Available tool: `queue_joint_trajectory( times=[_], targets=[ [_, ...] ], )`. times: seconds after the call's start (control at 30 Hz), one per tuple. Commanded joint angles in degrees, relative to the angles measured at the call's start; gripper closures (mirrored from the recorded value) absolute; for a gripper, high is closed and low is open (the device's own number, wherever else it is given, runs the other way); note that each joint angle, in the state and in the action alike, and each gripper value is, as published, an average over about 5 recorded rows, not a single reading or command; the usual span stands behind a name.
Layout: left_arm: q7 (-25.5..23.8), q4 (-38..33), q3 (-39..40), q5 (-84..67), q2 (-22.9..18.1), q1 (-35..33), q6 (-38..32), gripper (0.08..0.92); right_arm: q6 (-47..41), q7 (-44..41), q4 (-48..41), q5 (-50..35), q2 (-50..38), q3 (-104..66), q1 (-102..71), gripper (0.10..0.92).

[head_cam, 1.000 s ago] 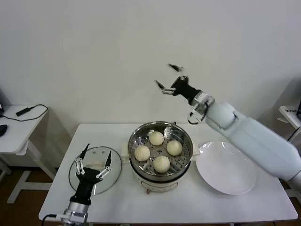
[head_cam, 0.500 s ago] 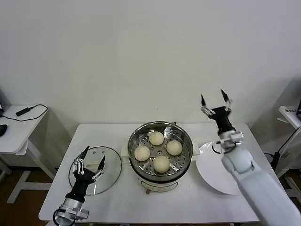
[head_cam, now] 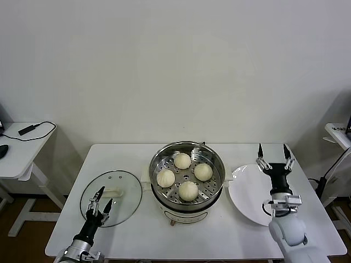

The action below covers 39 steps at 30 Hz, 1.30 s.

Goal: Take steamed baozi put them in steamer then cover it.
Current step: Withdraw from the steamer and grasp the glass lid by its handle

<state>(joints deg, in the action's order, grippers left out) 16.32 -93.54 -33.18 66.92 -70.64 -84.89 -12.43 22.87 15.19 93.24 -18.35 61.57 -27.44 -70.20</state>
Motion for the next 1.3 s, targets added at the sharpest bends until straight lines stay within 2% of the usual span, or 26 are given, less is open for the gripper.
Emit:
queue_joint_trajectory(
  times=[0.03,1.3],
  targets=[
    [2.5,5.4,-0.2,9.4,-0.3,2.3,3.3,0.177,0.9,0.0,0.7,1.2,3.6,-4.5,-6.8,0.203],
    [0.8,10.6,3.7,6.8,-1.4,12.8,6.4,0.177,1.1,-0.4,-1.0,3.7,5.6,-4.9,-7.0,0.203]
  ],
)
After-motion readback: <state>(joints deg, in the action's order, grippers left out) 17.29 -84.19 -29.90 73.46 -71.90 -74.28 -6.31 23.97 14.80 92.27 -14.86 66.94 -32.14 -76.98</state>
